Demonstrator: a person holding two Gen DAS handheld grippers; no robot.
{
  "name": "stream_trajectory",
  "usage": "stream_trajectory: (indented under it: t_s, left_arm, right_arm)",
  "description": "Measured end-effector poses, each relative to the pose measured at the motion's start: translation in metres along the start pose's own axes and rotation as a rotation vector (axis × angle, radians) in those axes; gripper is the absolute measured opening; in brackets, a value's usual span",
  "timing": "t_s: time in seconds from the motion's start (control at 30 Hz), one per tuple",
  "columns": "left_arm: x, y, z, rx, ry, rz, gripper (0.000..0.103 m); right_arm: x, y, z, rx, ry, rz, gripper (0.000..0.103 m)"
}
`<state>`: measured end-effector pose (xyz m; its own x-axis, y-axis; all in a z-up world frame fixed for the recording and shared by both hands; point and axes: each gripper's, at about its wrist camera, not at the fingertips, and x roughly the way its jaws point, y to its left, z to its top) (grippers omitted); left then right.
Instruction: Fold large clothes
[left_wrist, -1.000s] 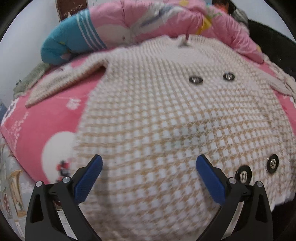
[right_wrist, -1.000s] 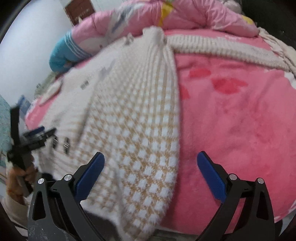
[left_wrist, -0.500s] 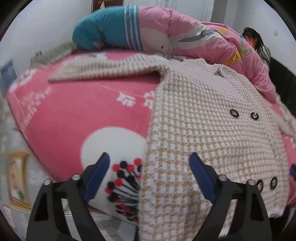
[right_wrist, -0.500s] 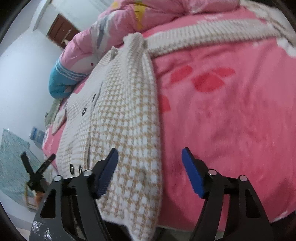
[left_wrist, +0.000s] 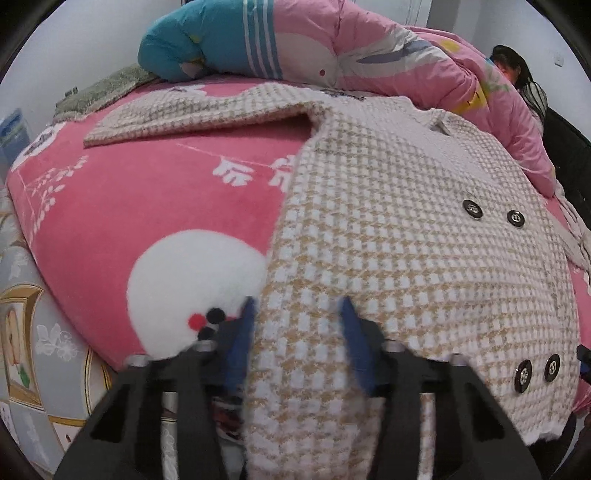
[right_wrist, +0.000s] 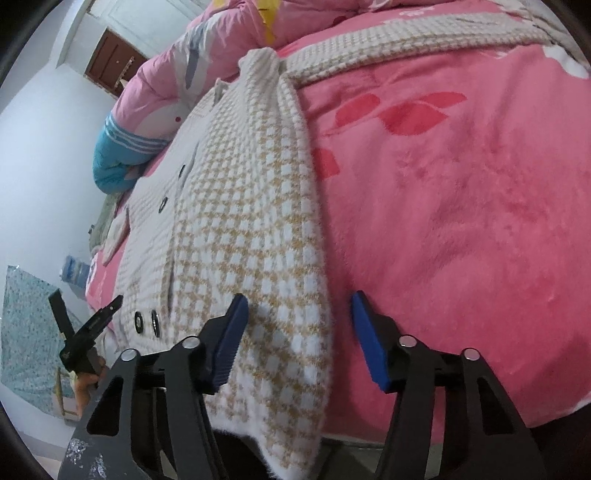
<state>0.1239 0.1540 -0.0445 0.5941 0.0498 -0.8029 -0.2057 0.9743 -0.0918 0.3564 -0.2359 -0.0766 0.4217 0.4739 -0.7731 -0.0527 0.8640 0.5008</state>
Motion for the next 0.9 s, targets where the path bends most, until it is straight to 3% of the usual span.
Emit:
stream_trajectory:
  t_s: [0.07, 0.1, 0.23, 0.33, 0.43, 0.47, 0.53, 0.57, 0.67, 0.73, 0.8, 0.83, 0.9]
  left_arm:
    - [-0.010, -0.005, 0.000, 0.021, -0.021, -0.003, 0.012]
    - [-0.014, -0.007, 0.001, 0.032, -0.036, 0.003, 0.010]
    - [-0.049, -0.011, 0.013, 0.076, -0.129, 0.022, 0.009]
    - [-0.081, 0.002, 0.027, 0.067, -0.198, 0.013, 0.009]
    - [-0.077, 0.015, 0.033, 0.046, -0.194, 0.054, 0.009]
    - [-0.070, 0.021, 0.034, 0.032, -0.181, 0.078, 0.001]
    - [-0.052, 0.040, 0.030, 0.027, -0.184, 0.310, 0.000]
    - [-0.044, 0.056, 0.029, 0.003, -0.164, 0.349, 0.000]
    - [-0.033, 0.108, 0.026, -0.194, -0.044, 0.205, 0.000]
    - [-0.039, 0.118, 0.021, -0.214, -0.047, 0.201, 0.001]
    - [-0.044, 0.117, 0.018, -0.225, -0.033, 0.108, 0.004]
    - [-0.046, 0.114, 0.018, -0.233, -0.021, 0.051, 0.008]
    - [-0.046, 0.107, 0.018, -0.234, -0.003, -0.045, 0.033]
  right_arm:
    - [-0.002, 0.000, -0.001, -0.007, -0.005, -0.001, 0.045]
    - [-0.003, -0.001, -0.001, -0.009, -0.006, 0.001, 0.043]
    - [-0.007, -0.003, 0.001, -0.002, -0.001, 0.016, 0.035]
    - [-0.019, -0.005, 0.002, 0.004, -0.017, 0.059, 0.034]
    - [-0.023, -0.005, 0.003, 0.015, -0.027, 0.083, 0.034]
    - [-0.022, -0.007, 0.003, 0.025, -0.024, 0.095, 0.034]
    - [-0.017, -0.010, 0.004, 0.055, -0.006, 0.126, 0.034]
    - [-0.013, -0.013, 0.004, 0.076, 0.009, 0.152, 0.034]
    - [-0.003, -0.018, 0.004, 0.115, 0.041, 0.173, 0.035]
    - [0.001, -0.019, 0.007, 0.124, 0.043, 0.169, 0.035]
    - [0.007, -0.023, 0.016, 0.152, 0.042, 0.195, 0.036]
    - [0.010, -0.025, 0.020, 0.164, 0.044, 0.207, 0.036]
    - [0.022, -0.029, 0.031, 0.210, 0.058, 0.251, 0.036]
